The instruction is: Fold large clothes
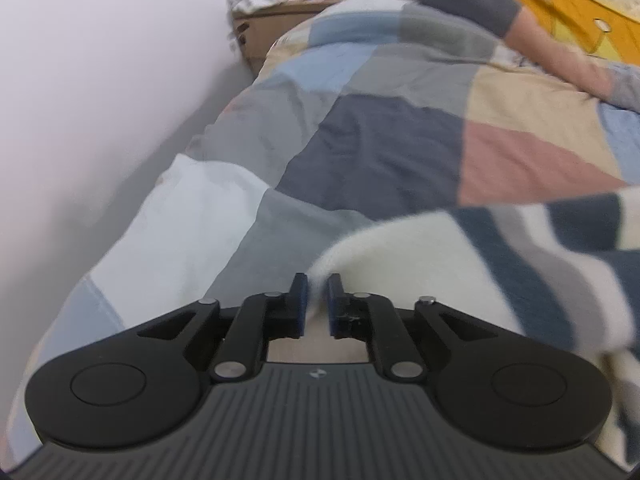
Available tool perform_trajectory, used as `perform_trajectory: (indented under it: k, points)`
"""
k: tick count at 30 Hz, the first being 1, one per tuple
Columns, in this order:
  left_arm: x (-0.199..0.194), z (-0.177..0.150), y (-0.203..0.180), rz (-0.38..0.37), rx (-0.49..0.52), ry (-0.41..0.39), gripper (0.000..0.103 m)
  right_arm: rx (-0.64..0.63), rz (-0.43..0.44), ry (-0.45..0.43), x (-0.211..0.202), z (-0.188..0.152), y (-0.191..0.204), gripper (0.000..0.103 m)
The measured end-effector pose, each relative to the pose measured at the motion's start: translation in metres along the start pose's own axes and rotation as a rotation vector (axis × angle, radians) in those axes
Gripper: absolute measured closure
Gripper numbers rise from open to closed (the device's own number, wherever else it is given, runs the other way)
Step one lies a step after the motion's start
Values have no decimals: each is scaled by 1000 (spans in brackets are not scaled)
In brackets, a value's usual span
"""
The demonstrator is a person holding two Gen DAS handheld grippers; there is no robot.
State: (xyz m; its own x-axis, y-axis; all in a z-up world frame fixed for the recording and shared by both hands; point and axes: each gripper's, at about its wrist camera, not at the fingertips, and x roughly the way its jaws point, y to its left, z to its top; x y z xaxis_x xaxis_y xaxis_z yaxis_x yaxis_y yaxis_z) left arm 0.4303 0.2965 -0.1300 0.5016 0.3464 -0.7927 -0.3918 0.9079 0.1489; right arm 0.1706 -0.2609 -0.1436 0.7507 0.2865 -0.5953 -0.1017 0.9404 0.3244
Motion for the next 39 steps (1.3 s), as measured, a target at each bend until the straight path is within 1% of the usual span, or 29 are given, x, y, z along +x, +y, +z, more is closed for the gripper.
perform_trajectory:
  k: [2,7,9,11,13,15,20,22,24,28,31,33,35,36,37,39]
  points:
    - [-27,-2,-4,-36,23,-17,86,-2,-1,-5,-4,2,0,29]
    - [-96,-16,-26,-141,84,-55,86,-6,-16,-38,-16,0,-6,29]
    - [-123,-24,-38,-178,108,-74,86,24,-16,-40,-18,0,-11,29]
    - [-152,-35,-52,-226,132,-91,86,48,4,-36,-20,-1,-13,29]
    - [-175,-50,-68,-266,158,-111,85,46,5,-36,-23,-2,-13,29]
    - [-198,-70,-93,-299,218,-98,85,39,-9,-48,-27,-2,-12,29]
    - [-244,-119,-139,-453,284,-100,84,39,-57,-80,-44,2,-18,29]
    - [-259,-138,-157,-513,284,-90,84,35,-85,-94,-53,3,-24,29]
    - [-264,-153,-171,-560,269,-63,85,46,-103,-105,-58,5,-29,29]
    - [-269,-185,-204,-595,264,-41,85,116,-123,-104,-61,8,-46,29]
    - [-255,-200,-218,-625,277,0,84,140,-128,-84,-57,7,-53,29]
    - [-249,-215,-227,-622,293,-1,84,148,-147,-73,-55,6,-55,29]
    - [-245,-231,-236,-613,327,-16,84,145,-197,-60,-51,5,-57,28]
    - [-243,-239,-239,-610,329,-16,84,149,-223,-54,-48,5,-58,22]
    - [-238,-242,-240,-611,330,-14,84,160,-243,-50,-47,3,-60,20]
    - [-228,-253,-243,-613,332,-9,84,179,-241,-37,-44,2,-67,20]
